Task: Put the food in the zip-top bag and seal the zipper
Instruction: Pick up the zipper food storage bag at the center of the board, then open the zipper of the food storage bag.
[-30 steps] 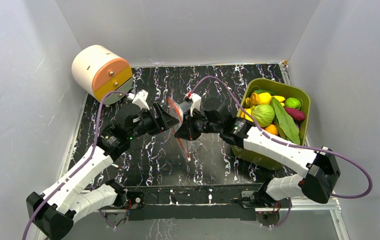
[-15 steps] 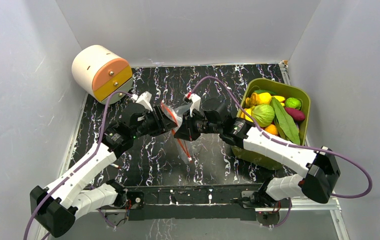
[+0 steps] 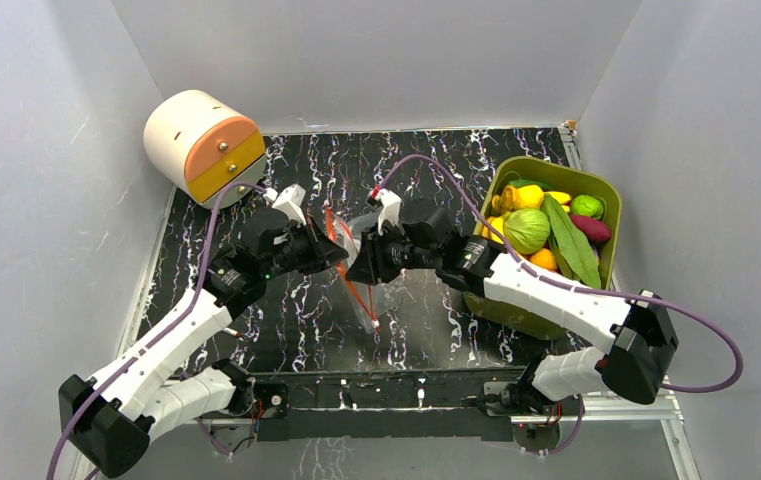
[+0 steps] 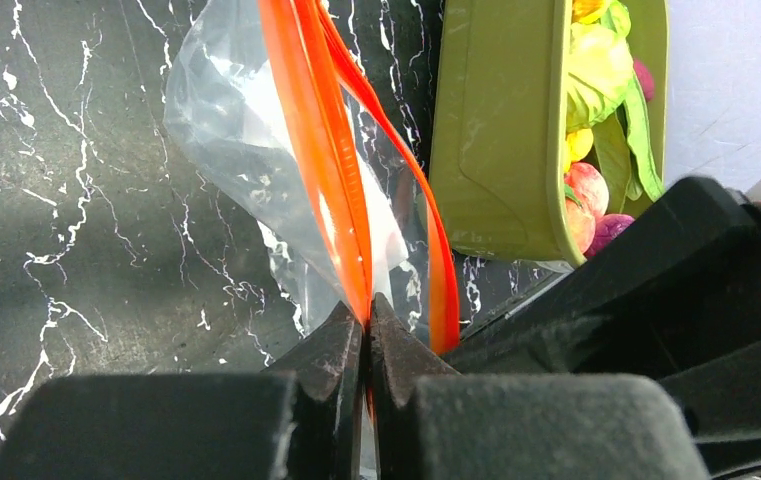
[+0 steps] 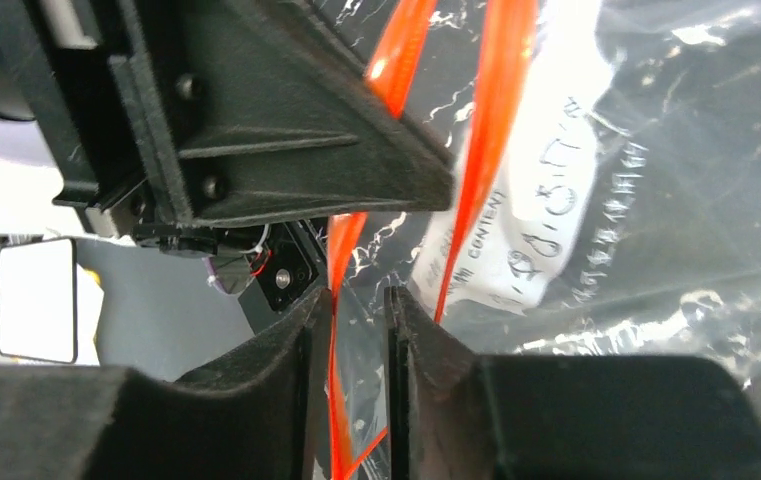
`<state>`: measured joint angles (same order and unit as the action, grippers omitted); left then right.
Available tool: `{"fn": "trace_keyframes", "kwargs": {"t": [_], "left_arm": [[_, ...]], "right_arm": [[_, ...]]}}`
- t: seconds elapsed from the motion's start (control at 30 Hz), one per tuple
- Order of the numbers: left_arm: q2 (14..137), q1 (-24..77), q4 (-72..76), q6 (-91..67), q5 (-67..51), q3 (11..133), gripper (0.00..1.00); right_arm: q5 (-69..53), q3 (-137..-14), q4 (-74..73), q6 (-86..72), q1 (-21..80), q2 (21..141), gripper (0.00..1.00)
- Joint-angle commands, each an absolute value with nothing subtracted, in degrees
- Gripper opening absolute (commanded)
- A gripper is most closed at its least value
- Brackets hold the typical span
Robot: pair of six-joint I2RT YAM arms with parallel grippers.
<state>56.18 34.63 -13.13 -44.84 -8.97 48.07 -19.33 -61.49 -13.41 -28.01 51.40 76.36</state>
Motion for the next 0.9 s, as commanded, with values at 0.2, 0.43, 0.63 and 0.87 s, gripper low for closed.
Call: {"fn": "trace_keyframes", "kwargs": {"t": [0.2, 0.43, 0.63, 0.87], "left_arm": [[52.25, 34.63, -17.14, -44.4, -8.11, 48.78, 0.0], [51.49, 34.65, -16.2, -46.18, -9.71, 49.56, 0.0], [52.04, 34.68, -17.45, -46.3, -10.39, 51.26, 0.0], [51.72, 34.67, -18.69, -46.61, -10.54, 51.89, 0.0]], "right_arm": [[-7.63, -69.62, -20.07, -36.08, 51.75, 70.37, 0.43], [-7.33, -72.78, -24.47, -36.56, 51.81, 72.86, 0.5], [-8.15, -72.91, -23.62, -37.53, 53.36, 75.75, 0.5], [-8.21, -72.57, -22.95, -37.54, 53.62, 78.86, 0.47]]}}
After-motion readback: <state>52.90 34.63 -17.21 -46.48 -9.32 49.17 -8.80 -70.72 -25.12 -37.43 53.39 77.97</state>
